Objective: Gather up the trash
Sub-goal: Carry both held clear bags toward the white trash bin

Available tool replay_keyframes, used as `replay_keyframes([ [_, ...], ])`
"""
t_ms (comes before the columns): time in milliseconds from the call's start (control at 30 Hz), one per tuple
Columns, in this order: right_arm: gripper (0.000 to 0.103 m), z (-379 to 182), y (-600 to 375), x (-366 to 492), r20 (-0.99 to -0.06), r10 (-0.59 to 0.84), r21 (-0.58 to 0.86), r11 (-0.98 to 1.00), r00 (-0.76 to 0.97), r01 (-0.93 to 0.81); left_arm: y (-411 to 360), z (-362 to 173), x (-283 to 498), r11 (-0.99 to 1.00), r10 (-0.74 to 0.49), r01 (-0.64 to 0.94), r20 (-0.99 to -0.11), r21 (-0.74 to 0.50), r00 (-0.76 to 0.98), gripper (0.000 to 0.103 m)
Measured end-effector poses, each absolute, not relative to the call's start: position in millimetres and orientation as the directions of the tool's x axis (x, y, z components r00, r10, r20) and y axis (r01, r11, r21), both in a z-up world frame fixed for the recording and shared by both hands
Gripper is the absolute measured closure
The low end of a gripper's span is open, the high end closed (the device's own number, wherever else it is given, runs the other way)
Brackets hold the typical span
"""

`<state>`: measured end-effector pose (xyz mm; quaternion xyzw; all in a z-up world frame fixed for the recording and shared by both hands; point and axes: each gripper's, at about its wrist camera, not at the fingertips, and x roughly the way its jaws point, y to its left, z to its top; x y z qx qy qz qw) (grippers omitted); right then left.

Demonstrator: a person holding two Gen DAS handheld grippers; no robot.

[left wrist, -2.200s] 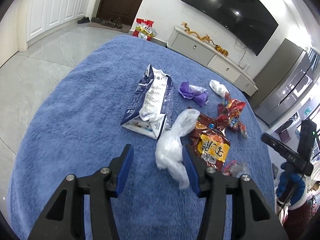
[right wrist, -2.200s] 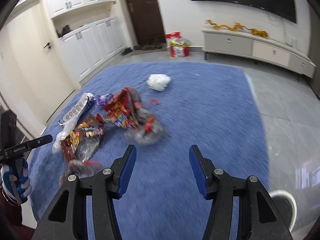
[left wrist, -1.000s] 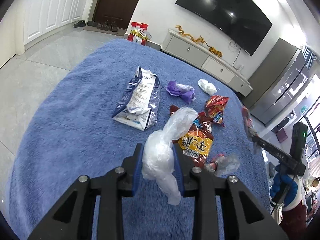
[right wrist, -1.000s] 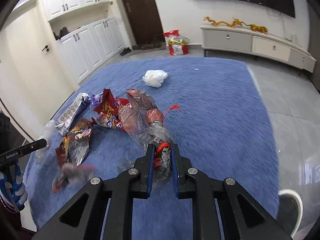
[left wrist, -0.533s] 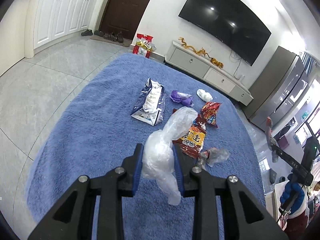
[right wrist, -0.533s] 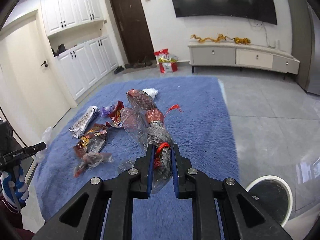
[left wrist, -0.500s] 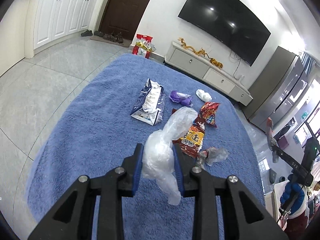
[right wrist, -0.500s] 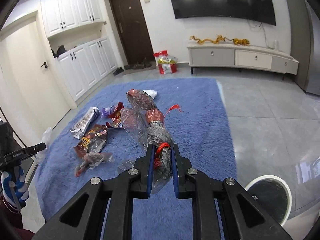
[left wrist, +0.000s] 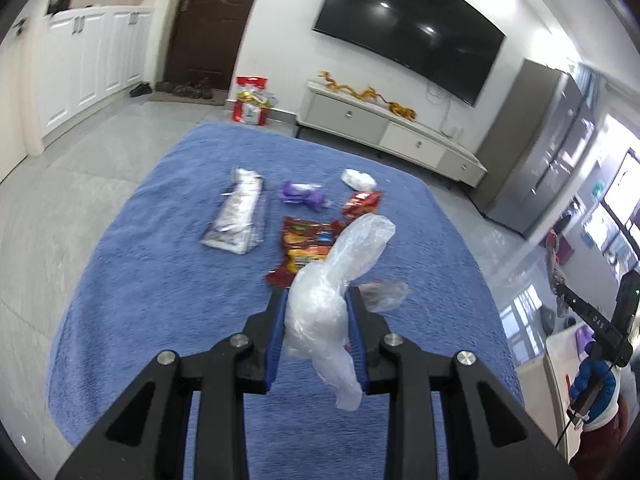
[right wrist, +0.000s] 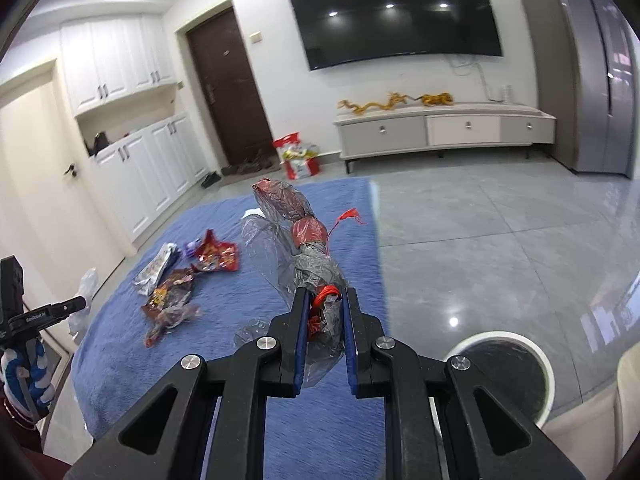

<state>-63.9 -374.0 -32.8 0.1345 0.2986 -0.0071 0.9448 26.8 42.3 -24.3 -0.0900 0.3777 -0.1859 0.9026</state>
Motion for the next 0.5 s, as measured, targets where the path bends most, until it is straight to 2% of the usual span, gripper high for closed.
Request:
replay_keyframes([
  [300,0.087,-66.7,-432.1,-103.2,-0.565,0.007,0.329,0.919,0.825,0.217,-68.6,-13.0,32.6,0.855,-0.477,0.471,-0.683,-0.217,0.552,0.075],
  [500,0.087,-101.6,-467.5,-128.3,-0.597,-0.032,0.376,0.872,0.801,0.315,-156.5,-21.0,34.8,0.779,-0.510,0.605,-0.724,-0.161,0.464,0.075],
])
